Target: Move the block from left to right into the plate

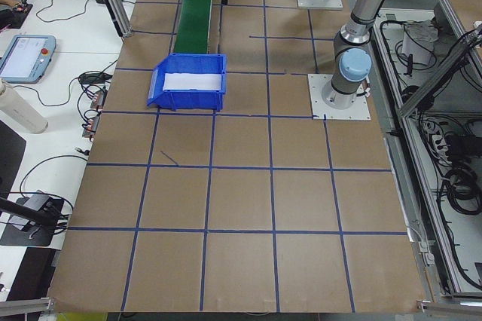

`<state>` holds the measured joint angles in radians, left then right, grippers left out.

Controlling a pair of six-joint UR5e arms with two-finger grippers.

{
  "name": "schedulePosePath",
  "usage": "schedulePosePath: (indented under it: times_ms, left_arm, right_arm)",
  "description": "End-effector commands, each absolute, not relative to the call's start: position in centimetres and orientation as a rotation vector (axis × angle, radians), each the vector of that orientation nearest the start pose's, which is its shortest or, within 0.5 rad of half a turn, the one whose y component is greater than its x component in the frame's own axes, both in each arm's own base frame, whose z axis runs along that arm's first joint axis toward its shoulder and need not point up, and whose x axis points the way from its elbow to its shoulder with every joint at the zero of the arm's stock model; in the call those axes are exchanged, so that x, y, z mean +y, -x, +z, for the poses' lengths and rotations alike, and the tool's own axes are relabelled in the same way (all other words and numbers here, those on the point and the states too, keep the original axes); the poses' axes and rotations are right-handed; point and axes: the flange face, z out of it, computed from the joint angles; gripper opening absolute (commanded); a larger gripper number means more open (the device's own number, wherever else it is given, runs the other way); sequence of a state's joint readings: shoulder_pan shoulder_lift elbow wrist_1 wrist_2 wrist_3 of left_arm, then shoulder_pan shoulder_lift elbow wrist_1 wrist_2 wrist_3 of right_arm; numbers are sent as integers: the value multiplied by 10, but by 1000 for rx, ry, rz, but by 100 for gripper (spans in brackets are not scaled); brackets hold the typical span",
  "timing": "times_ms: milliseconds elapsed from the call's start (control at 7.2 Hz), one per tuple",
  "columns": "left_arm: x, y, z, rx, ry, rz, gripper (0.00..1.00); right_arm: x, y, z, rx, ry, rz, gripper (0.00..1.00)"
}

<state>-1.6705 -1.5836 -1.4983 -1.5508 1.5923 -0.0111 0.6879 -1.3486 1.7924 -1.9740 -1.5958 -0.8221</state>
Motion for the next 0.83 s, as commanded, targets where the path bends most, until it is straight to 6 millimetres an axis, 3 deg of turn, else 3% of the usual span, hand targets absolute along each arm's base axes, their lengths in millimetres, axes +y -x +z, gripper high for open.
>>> schedulePosePath:
  times_ms: [0, 139, 278, 694]
  left_arm:
    - [-488, 181, 520, 3119, -137, -126, 100]
    - [-488, 181, 520, 3119, -135, -126, 100]
    - [-487, 181, 520, 3119, -135, -126, 100]
    - [-487, 181, 520, 3119, -130, -126, 100]
  right_arm:
    - [-357, 401, 283, 3067, -174, 109, 34]
    - [-312, 416, 276, 3038, -240, 110, 31]
    - [-285, 426, 268, 3019, -269, 112, 30]
    - [-242, 437, 235, 2998, -366, 118, 31]
